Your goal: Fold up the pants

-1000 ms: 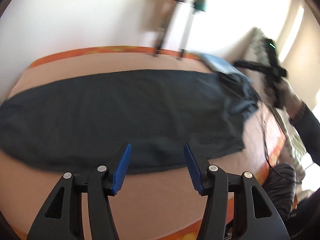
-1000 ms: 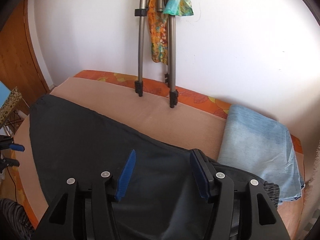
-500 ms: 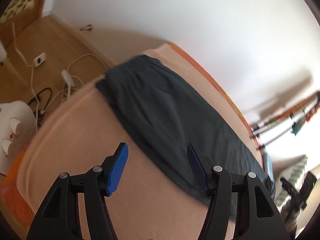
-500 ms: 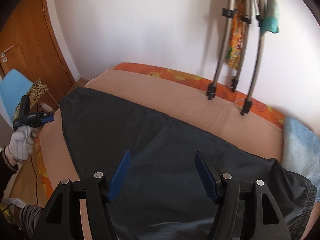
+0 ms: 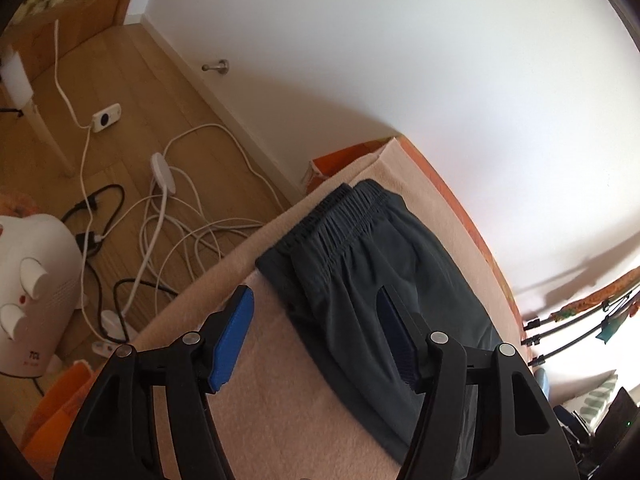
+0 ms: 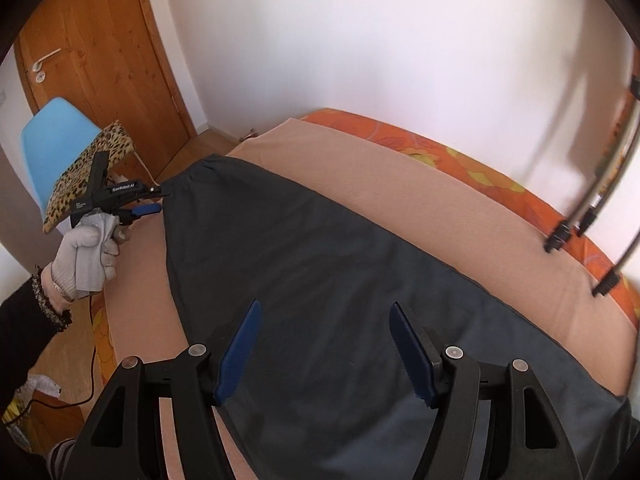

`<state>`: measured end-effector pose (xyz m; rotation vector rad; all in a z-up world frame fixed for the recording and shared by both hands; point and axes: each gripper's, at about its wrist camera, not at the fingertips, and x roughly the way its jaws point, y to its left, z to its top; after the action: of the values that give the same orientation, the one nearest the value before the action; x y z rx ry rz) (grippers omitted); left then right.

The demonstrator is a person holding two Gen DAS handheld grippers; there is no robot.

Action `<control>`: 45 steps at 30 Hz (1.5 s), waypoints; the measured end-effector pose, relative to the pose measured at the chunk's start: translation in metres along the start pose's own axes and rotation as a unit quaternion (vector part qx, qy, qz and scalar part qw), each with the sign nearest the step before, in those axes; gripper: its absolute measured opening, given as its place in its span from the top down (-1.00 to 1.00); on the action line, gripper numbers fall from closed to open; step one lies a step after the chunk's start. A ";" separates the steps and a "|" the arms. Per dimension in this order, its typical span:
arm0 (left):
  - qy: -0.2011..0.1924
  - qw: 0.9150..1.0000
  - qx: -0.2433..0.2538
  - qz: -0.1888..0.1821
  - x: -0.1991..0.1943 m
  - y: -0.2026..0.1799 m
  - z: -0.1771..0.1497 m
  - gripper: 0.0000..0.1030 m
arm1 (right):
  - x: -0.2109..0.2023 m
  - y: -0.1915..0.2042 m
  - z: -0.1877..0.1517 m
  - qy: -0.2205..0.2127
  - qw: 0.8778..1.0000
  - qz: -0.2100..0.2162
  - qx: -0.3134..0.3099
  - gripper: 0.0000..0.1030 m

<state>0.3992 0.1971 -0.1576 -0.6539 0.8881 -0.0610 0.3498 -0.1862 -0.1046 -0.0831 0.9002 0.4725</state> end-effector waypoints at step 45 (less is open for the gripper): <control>-0.085 0.978 0.187 -0.046 -0.005 -0.059 -0.031 0.77 | 0.303 0.213 0.208 0.237 0.968 0.075 -0.029 -0.30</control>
<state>0.3855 0.1355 -0.1360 -0.3410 0.6562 -0.2462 0.5708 0.1684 -0.1811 -0.1888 1.3695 0.6338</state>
